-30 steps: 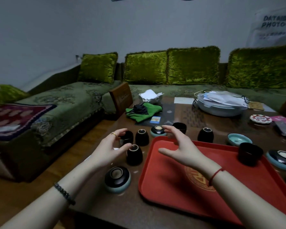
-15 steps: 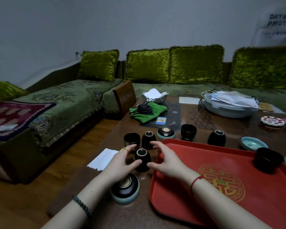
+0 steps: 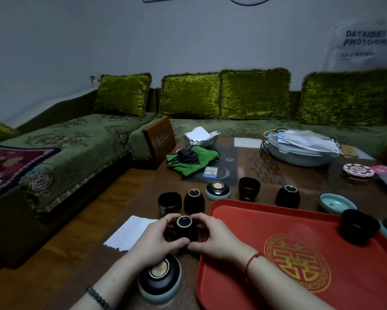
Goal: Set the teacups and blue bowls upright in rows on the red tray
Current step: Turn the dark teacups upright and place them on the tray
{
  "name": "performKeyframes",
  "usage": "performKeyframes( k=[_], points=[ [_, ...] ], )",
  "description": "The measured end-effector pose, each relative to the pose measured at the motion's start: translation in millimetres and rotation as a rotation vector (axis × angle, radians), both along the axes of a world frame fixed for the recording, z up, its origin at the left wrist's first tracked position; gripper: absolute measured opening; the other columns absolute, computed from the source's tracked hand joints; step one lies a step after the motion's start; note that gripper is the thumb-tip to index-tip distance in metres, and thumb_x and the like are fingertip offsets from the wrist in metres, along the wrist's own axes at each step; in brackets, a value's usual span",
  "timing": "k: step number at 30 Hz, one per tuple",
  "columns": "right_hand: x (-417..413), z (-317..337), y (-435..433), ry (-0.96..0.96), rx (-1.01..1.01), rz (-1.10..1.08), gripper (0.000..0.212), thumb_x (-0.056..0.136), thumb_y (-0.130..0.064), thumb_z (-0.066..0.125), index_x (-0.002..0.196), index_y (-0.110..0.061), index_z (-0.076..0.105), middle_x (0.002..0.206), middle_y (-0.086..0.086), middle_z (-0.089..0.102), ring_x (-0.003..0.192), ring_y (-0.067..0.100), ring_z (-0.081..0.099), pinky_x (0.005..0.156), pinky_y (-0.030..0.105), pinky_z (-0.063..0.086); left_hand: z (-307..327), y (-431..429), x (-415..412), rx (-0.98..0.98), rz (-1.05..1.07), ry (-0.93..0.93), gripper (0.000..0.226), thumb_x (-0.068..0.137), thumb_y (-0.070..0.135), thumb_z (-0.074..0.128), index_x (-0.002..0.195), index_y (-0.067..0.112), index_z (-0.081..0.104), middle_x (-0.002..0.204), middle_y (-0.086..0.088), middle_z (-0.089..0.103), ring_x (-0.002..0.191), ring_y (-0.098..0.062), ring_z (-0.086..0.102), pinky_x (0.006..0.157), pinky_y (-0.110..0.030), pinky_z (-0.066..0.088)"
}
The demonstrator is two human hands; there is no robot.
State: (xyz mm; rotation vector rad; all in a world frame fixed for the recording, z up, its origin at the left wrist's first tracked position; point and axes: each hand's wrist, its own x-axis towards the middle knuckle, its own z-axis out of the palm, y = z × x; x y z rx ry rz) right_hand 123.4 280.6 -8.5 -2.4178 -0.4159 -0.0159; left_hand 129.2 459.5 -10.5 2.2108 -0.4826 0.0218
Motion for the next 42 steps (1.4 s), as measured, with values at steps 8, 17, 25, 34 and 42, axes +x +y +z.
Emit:
performKeyframes(
  k=[8,17,25,34,42],
  points=[
    [-8.7,13.5,-3.6,-0.062,0.117,-0.026,0.06,0.068,-0.03,0.073,0.123,-0.025,0.048,0.123,-0.003,0.059,0.111,0.01,0.053,0.097,0.018,0.037,16.2,-1.3,-3.5,-0.035,0.004,-0.049,0.046,0.07,0.033,0.075,0.11,0.037,0.052,0.105,0.016,0.064,0.1,0.006,0.057,0.086,-0.012,0.043],
    [-31.3,46.9,-45.1,-0.101,0.352,-0.094,0.055,0.07,-0.025,0.075,0.119,-0.026,0.052,0.119,-0.008,0.059,0.11,0.0,0.052,0.087,0.005,0.036,42.2,-45.8,-12.6,-0.354,-0.022,0.019,0.037,0.073,0.017,0.073,0.102,0.033,0.056,0.104,0.012,0.066,0.093,0.003,0.064,0.077,-0.007,0.047],
    [-64.5,59.8,-102.8,-0.043,0.583,-0.144,0.054,0.069,-0.012,0.076,0.111,-0.033,0.05,0.114,-0.006,0.063,0.111,0.01,0.058,0.098,0.039,0.047,53.5,-117.6,-30.9,-0.669,-0.131,0.2,0.034,0.08,0.0,0.061,0.112,0.008,0.053,0.106,-0.008,0.065,0.082,0.002,0.066,0.075,-0.009,0.05],
    [-106.6,60.0,-179.0,-0.038,0.726,-0.227,0.058,0.065,0.001,0.076,0.112,-0.027,0.055,0.105,-0.004,0.067,0.096,0.007,0.066,0.082,0.019,0.053,45.6,-191.7,-55.2,-0.649,-0.319,0.289,0.032,0.082,0.006,0.059,0.11,0.018,0.051,0.103,0.0,0.066,0.084,0.003,0.065,0.07,-0.009,0.048],
    [-140.5,48.5,-233.3,-0.069,0.72,-0.314,0.06,0.061,0.003,0.078,0.109,-0.028,0.059,0.111,-0.007,0.065,0.1,0.003,0.064,0.073,0.014,0.052,35.0,-242.1,-71.7,-0.472,-0.474,0.198,0.035,0.08,0.003,0.064,0.107,0.024,0.054,0.103,0.012,0.064,0.09,0.006,0.064,0.075,-0.01,0.048]
  ],
)
